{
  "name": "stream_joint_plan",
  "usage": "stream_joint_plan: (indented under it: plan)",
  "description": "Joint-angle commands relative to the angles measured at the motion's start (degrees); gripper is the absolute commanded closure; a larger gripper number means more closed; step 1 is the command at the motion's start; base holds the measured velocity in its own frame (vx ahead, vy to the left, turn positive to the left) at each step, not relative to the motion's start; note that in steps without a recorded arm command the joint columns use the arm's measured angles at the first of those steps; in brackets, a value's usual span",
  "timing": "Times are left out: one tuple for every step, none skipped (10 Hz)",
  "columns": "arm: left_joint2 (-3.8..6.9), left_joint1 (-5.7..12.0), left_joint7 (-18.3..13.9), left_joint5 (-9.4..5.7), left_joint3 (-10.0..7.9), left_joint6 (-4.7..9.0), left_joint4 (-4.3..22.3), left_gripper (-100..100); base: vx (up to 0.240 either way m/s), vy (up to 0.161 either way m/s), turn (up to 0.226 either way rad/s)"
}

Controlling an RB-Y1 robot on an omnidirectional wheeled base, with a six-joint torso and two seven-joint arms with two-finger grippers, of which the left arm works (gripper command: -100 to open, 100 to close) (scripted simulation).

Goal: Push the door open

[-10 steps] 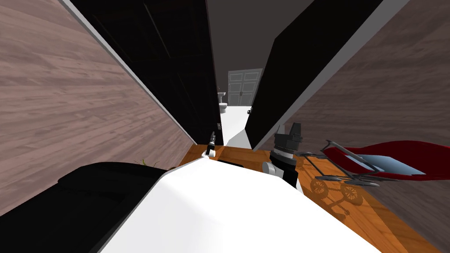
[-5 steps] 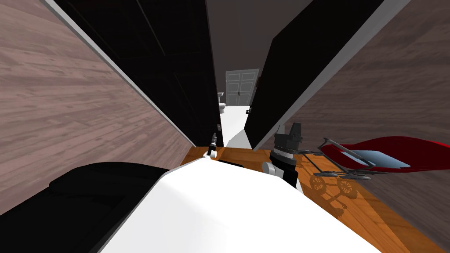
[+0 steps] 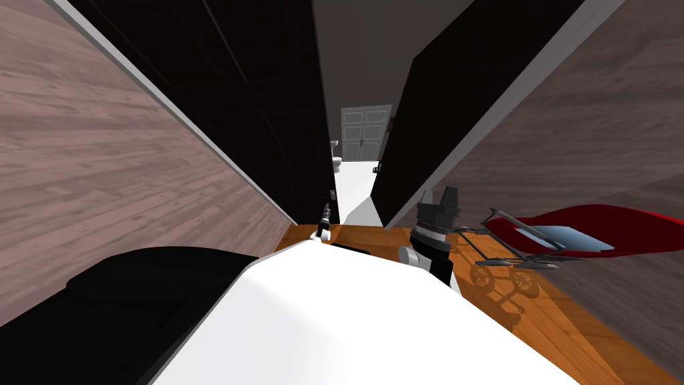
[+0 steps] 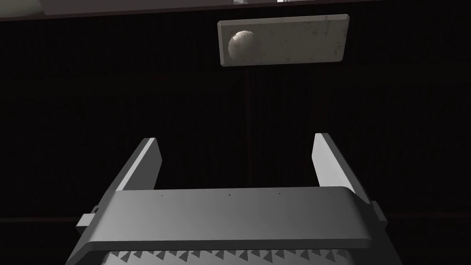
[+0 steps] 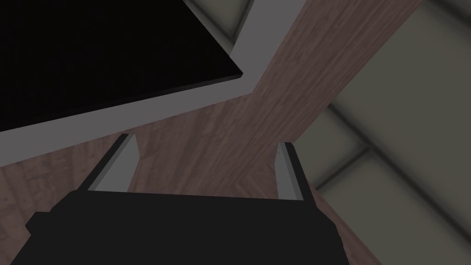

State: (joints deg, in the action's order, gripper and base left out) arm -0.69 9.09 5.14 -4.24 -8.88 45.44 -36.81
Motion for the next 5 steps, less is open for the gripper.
stream_joint_plan:
  plan:
    - [1.21,0.00,-0.02,-0.08,-0.13,0.11,0.13,-100,0.104,0.028,-0.020]
    - [1.65,0.00,-0.02,-0.12,-0.20,0.17,0.20,-100,0.175,0.023,-0.027]
    - [2.04,0.00,-0.03,-0.16,-0.27,0.24,0.27,-100,0.201,0.014,-0.021]
    - [2.35,0.00,-0.04,-0.21,-0.35,0.31,0.36,-100,0.204,0.010,-0.022]
    - [2.55,0.00,-0.05,-0.26,-0.44,0.39,0.44,-100,0.215,0.045,-0.022]
